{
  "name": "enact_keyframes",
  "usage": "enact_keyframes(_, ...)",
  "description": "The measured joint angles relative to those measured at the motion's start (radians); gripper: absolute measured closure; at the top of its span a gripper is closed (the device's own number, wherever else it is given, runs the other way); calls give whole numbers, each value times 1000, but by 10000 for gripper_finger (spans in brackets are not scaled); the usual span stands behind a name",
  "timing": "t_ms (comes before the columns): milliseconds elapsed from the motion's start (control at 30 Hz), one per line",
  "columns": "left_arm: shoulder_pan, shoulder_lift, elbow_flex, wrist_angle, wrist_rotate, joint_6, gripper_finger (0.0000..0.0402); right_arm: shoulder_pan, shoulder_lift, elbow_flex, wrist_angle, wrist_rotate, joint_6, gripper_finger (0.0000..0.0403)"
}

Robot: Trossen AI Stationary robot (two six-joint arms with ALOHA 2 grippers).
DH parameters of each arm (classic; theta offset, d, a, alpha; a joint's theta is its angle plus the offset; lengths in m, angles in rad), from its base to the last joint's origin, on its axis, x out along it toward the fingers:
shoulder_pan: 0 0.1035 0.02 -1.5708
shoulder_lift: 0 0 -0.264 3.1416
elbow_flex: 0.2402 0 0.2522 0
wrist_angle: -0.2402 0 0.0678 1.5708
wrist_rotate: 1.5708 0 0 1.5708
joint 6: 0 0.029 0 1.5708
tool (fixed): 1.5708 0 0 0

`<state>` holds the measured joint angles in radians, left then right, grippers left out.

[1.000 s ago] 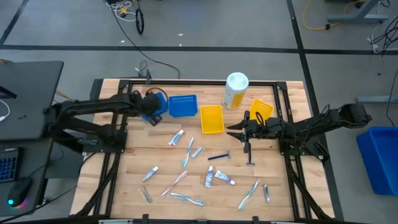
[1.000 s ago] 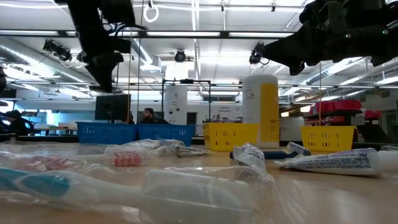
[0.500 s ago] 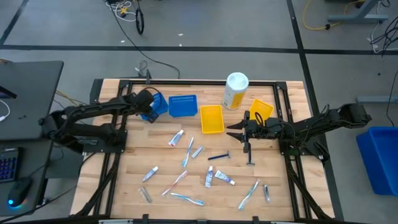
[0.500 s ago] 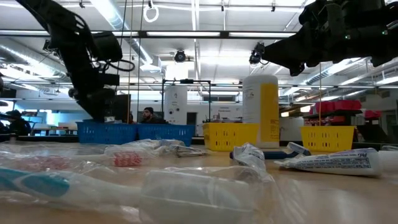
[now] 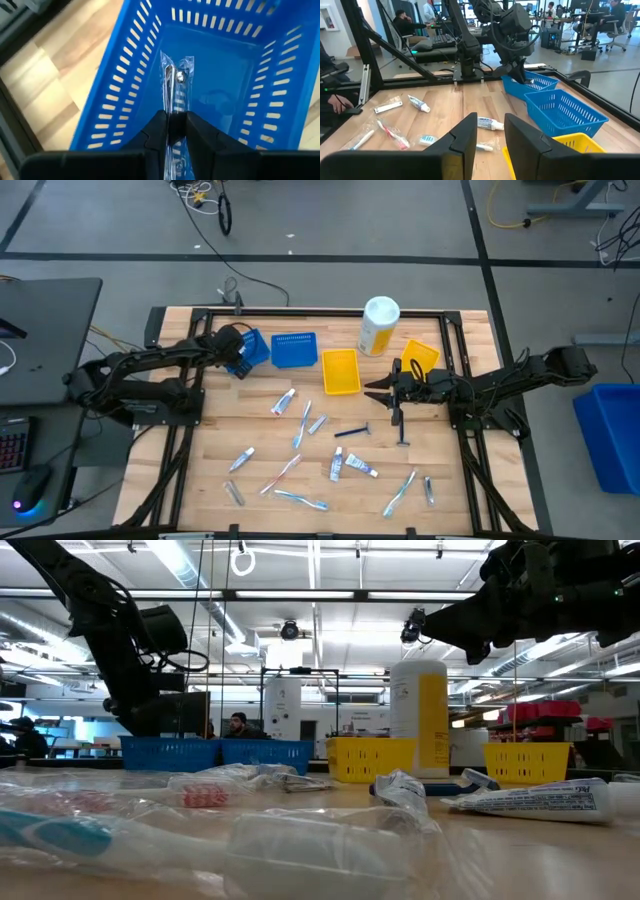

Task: Pick & Place Travel size toiletries
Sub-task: Put the silver nail cutter into the left blue bin, then put the white toothpaste into the right blue bin

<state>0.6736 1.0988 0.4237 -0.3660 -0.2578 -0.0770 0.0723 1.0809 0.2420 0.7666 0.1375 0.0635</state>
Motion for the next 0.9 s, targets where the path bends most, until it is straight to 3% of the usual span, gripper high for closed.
enact_keyframes(233, 3, 0, -2, 3, 9, -48, 330, 0, 0, 0, -2, 0, 0, 305)
enact_keyframes(633, 3, 0, -2, 26, 8, -69, 242, 0, 0, 0, -8, -3, 0, 286)
enact_keyframes(900, 2, -3, 0, 44, 8, -104, 233, 0, 0, 0, -12, -1, 1, 256)
